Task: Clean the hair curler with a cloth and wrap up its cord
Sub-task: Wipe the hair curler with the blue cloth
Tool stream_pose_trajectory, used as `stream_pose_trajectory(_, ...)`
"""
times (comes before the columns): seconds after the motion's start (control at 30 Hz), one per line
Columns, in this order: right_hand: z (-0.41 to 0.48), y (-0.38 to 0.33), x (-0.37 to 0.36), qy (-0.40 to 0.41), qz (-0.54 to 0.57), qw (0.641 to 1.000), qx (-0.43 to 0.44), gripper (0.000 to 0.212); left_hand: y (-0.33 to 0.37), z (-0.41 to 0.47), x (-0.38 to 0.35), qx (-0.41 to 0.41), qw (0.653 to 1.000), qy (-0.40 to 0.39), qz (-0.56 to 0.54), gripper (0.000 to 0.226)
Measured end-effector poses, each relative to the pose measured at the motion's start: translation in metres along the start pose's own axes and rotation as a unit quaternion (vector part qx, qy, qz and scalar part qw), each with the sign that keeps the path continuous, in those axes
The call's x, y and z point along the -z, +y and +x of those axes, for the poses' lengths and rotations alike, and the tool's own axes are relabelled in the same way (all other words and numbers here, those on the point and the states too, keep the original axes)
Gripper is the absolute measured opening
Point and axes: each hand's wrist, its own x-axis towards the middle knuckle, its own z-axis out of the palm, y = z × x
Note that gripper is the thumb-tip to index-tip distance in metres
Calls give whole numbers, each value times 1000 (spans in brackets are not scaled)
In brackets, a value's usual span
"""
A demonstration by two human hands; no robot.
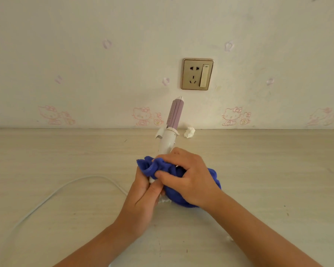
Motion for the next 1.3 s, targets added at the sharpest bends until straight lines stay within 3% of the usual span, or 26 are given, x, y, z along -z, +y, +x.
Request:
stream_pose_trajectory(0.17, 17, 2, 16, 150, -2, 987, -57, 9, -3, -4, 1, -9, 998, 16, 66, 27)
stream_pose_trajectory(0.23, 14, 2, 17, 124, 13, 991, -52, 11, -4, -4, 1, -10, 997, 21, 67, 23)
stream_pose_trajectory(0.37, -4, -4, 3, -6, 41, 999, 3, 22, -3, -2, -1, -14, 999, 31, -3, 30)
stream_pose_trajectory(0.57, 22, 5, 18, 182, 20, 980, -77, 19, -5, -4, 3, -23, 997, 24, 70, 25)
stream_pose_trajectory(0.67, 12, 5, 13, 129, 43, 989, -55, 12, -6, -2, 1, -25, 997, 31, 58, 23)
stream_pose_trajectory(0.73, 4, -1, 2, 46, 53, 997, -19, 17, -5, -1, 1, -20, 999, 43, 20, 25)
stream_pose_trajectory(0.8, 4, -4, -1, 28, 40, 999, -2, 21, -5, -1, 1, -10, 998, 56, 5, 30)
stream_pose_trajectory(0.9, 15, 1, 11, 148, 33, 987, -44, 19, -2, -3, 1, -25, 997, 45, 62, 22)
stream_pose_trajectory(1.0, 18, 4, 20, 216, 35, 973, -77, 41, -3, -3, 1, -29, 994, 40, 101, 25)
stream_pose_trajectory(1.1, 7, -1, 8, 122, 51, 991, -16, 30, -1, -1, 0, -37, 994, 57, 83, 18)
stream_pose_trajectory(1.17, 2, -3, -3, 35, 74, 997, 9, 19, 3, 1, 0, -22, 997, 73, 33, 30)
stream_pose_trajectory(1.3, 5, -2, -5, 58, 40, 998, -5, 19, 9, 10, 12, 95, 987, 92, -93, 20)
